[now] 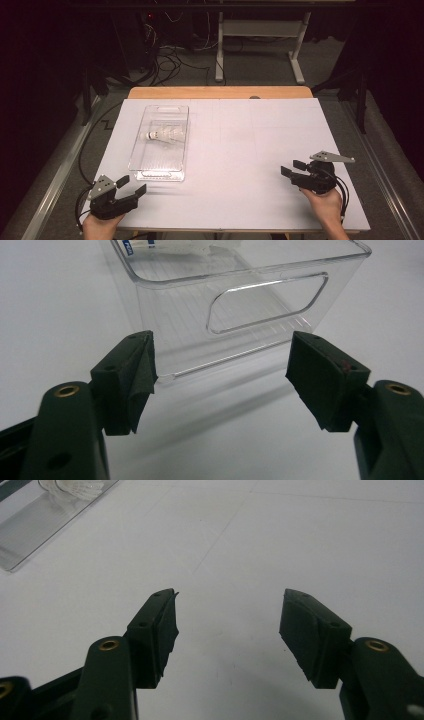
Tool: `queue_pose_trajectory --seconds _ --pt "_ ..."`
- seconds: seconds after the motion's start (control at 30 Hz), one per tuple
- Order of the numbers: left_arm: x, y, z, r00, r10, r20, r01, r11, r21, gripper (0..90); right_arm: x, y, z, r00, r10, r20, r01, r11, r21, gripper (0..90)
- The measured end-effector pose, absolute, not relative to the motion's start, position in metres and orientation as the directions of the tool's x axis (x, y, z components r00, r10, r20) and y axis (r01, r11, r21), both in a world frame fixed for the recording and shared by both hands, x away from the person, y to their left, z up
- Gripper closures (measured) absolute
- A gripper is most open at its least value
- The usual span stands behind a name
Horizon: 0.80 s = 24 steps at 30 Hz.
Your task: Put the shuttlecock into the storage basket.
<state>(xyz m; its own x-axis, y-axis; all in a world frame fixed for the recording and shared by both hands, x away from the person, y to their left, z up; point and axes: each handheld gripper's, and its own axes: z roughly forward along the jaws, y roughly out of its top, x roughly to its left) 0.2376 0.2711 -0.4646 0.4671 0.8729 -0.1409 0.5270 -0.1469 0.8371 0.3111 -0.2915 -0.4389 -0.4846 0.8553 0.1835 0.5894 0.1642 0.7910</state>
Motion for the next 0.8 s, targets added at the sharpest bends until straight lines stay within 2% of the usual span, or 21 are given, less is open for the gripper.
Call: queue_pose_trajectory --seconds 0.8 --pt "0.238 0.271 -0.464 0.47 0.872 -0.139 0.526 -0.15 0.837 29.0 0.294 -0.309 -0.446 -0.45 0.867 0.215 0.592 0.11 0.798 37.9"
